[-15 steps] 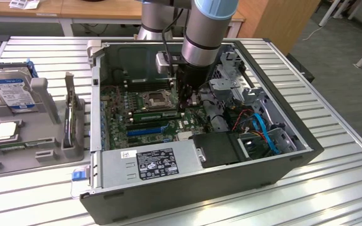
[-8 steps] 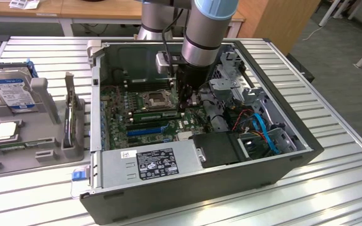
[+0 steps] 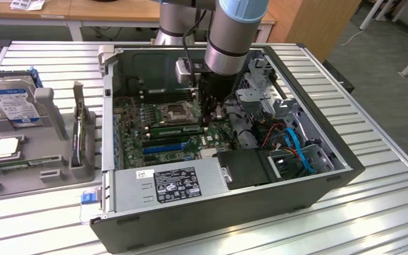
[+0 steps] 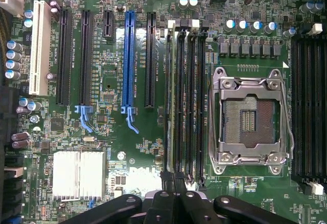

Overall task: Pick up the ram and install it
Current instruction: 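Press down the ram until it locks into place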

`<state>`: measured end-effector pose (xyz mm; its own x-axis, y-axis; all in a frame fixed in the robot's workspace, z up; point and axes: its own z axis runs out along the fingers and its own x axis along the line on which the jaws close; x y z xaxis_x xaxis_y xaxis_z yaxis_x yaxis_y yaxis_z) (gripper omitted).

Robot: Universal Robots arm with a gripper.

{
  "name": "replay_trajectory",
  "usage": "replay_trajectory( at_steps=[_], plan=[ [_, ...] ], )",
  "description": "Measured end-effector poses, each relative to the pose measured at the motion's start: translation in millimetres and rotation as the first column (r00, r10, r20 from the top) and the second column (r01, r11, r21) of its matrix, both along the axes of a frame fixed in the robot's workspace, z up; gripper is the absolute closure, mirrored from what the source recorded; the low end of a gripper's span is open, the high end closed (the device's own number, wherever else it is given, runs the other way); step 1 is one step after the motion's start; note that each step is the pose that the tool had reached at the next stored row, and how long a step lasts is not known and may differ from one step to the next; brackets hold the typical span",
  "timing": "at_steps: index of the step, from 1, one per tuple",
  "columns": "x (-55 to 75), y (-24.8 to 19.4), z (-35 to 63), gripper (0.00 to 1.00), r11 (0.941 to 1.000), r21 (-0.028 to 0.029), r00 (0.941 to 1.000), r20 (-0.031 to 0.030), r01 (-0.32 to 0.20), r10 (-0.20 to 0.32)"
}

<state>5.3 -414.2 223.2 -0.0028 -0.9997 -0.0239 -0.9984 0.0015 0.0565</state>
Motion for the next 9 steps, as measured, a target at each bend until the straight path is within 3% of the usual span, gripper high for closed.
replay_trajectory(
  at_steps=[9],
  plan=[
    [0.1, 0.0, -0.6, 0.90, 1.0000, -0.0001, 1.0000, 0.0000, 0.000, 0.000]
  ],
)
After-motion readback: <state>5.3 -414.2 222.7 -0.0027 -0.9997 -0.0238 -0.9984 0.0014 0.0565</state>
